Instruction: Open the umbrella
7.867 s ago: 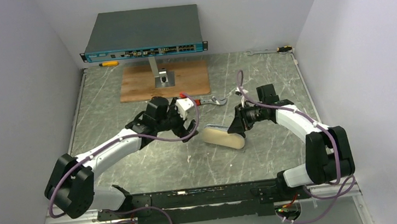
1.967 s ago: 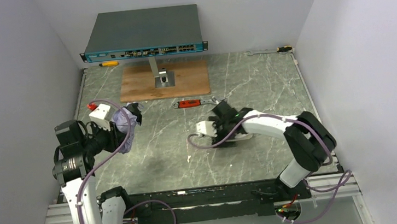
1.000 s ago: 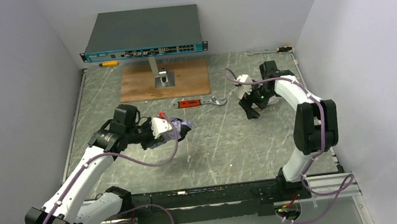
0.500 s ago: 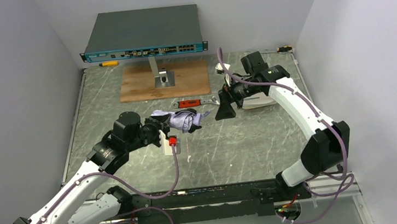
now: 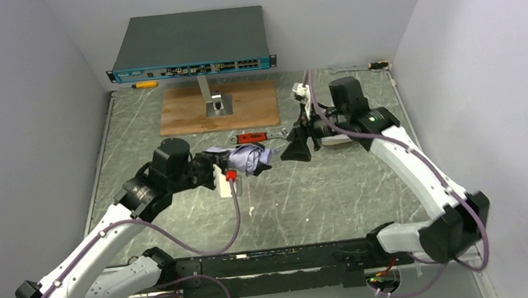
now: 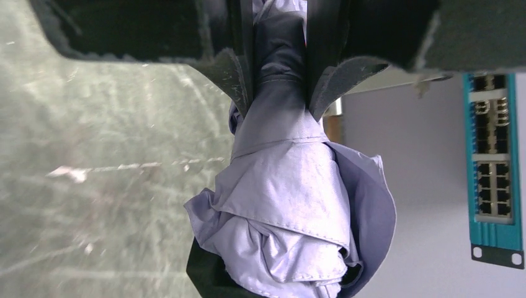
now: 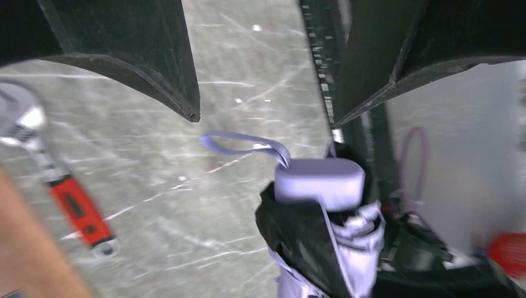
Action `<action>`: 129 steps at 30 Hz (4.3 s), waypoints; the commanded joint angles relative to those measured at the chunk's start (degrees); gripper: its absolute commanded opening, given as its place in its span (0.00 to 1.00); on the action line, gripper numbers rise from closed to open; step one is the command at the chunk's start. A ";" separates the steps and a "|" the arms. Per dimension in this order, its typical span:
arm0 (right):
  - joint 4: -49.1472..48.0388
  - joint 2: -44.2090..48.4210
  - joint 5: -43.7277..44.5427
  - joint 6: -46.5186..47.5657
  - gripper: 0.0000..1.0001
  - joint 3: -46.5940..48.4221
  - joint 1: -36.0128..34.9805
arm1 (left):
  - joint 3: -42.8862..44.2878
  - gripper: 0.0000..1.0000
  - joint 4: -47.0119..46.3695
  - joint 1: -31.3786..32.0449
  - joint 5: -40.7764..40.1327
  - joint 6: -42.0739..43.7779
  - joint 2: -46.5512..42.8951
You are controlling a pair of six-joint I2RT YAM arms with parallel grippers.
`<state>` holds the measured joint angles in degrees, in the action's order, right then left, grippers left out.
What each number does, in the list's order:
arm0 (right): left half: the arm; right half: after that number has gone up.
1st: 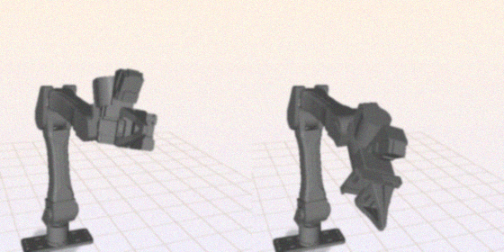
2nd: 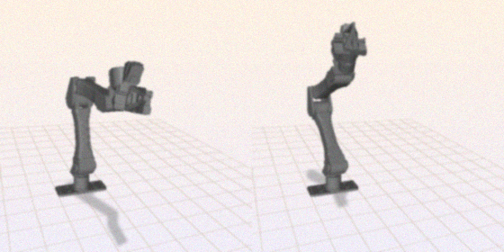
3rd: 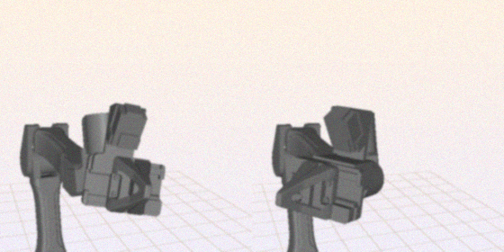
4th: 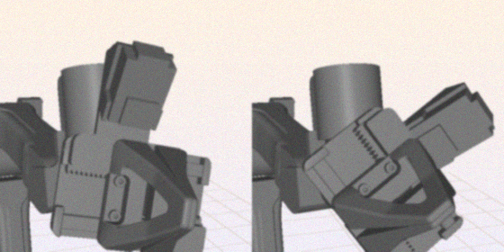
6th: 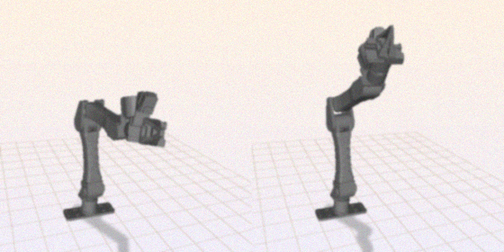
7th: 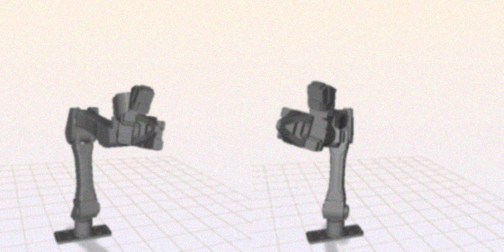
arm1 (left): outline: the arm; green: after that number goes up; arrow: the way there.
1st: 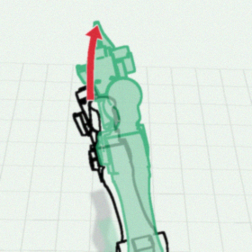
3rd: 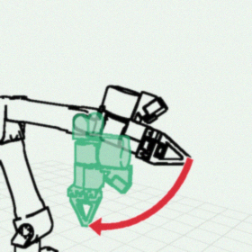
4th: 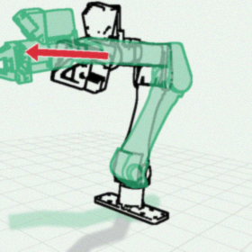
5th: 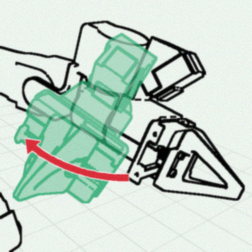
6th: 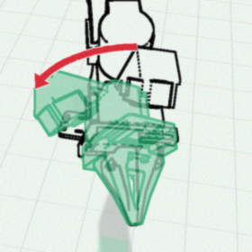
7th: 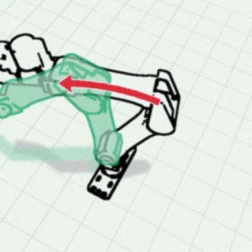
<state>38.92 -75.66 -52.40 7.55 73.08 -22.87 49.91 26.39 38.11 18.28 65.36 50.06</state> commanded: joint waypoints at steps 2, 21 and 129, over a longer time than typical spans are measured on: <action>-18.65 16.84 13.34 14.31 0.75 -8.93 -0.53 | 12.18 0.00 10.21 -0.85 13.66 -15.77 2.97; -16.75 27.33 14.62 28.57 0.59 -14.02 -21.92 | 14.11 0.00 11.56 -2.00 23.77 -21.95 2.74; -18.00 20.38 28.00 6.37 0.95 -3.71 -21.81 | 19.34 0.00 -7.88 -0.85 25.15 -45.98 10.15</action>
<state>24.12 -58.98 -26.46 16.47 70.81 -46.63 69.23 22.96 40.47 40.60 23.22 61.87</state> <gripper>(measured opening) 0.897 0.229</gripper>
